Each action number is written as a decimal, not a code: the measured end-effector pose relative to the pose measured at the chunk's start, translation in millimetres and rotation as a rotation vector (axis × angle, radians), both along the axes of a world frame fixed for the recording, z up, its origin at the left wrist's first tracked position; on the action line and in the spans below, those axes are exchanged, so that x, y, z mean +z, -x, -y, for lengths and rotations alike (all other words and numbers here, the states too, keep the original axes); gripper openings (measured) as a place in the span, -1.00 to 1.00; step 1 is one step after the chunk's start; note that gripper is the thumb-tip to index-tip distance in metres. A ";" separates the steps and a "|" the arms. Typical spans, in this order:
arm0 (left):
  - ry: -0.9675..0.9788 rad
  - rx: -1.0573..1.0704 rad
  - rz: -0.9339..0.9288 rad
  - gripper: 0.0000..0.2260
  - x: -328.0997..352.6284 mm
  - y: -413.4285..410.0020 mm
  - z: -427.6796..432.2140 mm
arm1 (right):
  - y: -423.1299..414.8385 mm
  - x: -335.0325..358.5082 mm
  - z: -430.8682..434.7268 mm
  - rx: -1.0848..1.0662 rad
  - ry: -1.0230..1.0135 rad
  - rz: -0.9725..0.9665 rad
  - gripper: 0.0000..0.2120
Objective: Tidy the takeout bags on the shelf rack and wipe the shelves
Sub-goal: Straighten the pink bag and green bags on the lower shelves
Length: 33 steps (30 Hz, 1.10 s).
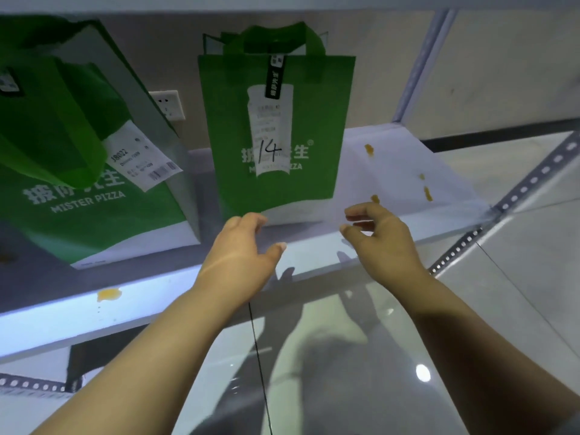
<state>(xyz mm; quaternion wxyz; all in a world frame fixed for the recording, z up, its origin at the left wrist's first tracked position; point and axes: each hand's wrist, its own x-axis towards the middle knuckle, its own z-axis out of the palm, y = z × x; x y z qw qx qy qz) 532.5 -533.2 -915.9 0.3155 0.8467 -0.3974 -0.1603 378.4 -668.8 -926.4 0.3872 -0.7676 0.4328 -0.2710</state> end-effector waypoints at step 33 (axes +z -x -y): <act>-0.145 -0.206 0.011 -0.74 415.5 120.4 -91.4 | 141.5 430.7 -83.2 0.225 0.015 -0.367 -0.74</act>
